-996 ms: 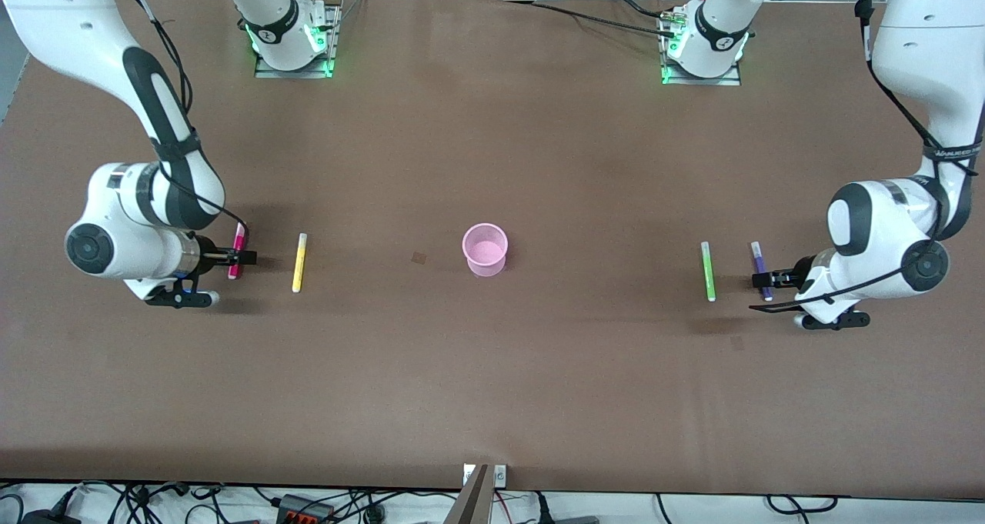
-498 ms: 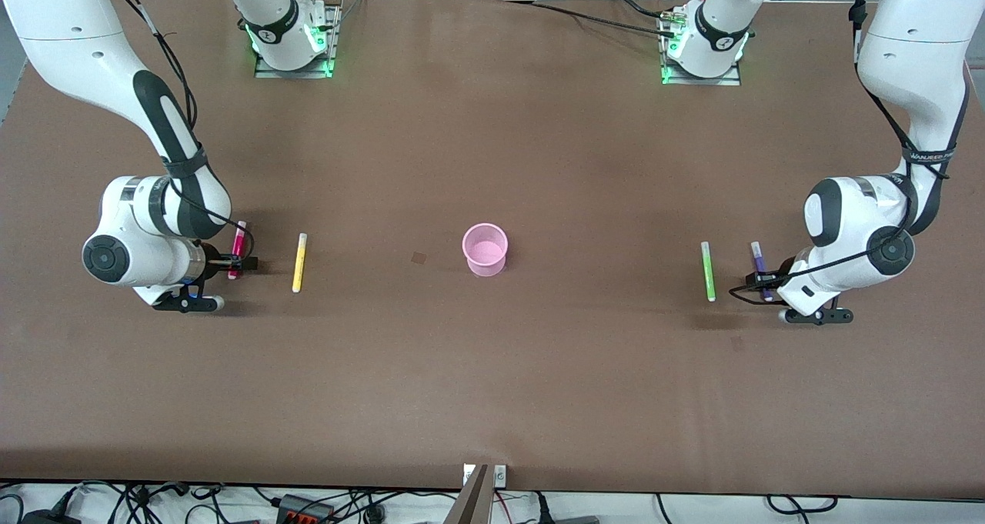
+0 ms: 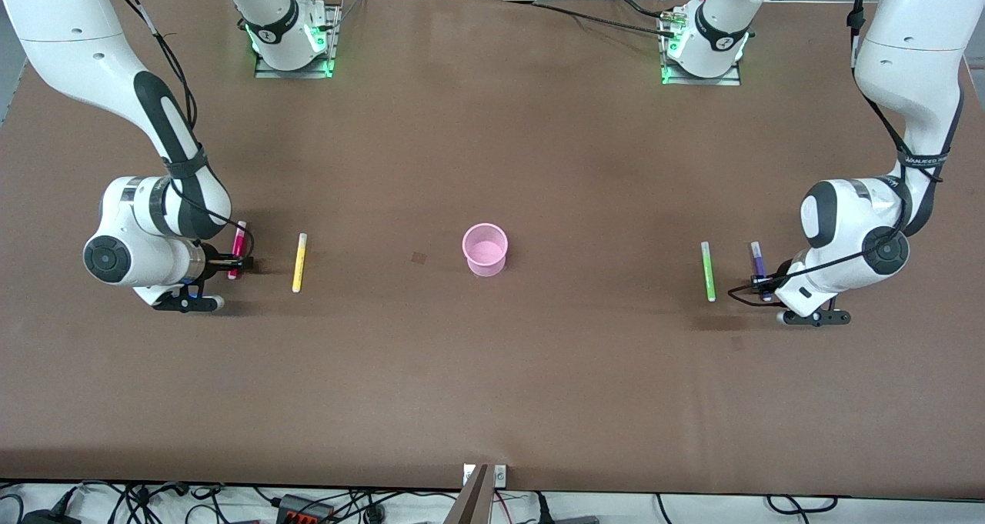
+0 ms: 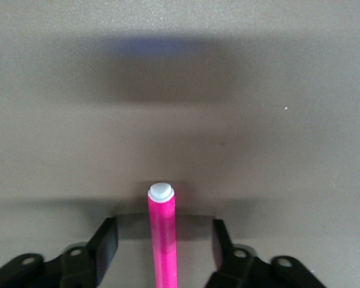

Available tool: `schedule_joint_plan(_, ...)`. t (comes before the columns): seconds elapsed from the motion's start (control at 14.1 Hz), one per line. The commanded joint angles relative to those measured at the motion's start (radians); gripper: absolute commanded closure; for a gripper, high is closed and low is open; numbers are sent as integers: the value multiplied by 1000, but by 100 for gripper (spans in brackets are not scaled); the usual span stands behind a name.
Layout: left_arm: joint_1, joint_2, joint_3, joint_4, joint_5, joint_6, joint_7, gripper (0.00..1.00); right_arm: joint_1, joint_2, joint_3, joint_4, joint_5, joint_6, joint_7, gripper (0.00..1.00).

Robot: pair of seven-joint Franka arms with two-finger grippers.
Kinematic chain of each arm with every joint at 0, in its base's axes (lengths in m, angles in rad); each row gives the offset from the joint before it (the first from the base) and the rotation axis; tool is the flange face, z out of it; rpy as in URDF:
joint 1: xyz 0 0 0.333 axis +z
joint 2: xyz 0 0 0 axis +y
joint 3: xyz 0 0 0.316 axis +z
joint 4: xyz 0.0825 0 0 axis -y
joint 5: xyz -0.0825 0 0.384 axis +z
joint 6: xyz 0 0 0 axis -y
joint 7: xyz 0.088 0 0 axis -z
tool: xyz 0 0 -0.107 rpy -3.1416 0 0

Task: Organize pens into pink holder with both arms
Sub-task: 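Grasp the magenta marker with the right gripper while the left gripper grasps the purple one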

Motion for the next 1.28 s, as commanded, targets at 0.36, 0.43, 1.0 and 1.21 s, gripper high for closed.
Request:
schedule_joint_plan(0.36,-26,-135,-37,45,22,-194,8,99,-8,2,7,5,-20,4,-9,75)
schedule_joint_plan(0.43,-31,-162,-60,79,22,-277,13,99,-8,2,7,6,-20,4,-9,81)
schedule_joint_plan(1.0,-36,-192,-437,162,1,-462,30,99,-8,-18,16,129,-7,-128,-179,100)
schedule_joint_plan(1.21,-42,-174,-529,165,-80,-450,40,99,7,-16,74,338,-6,-397,-197,100)
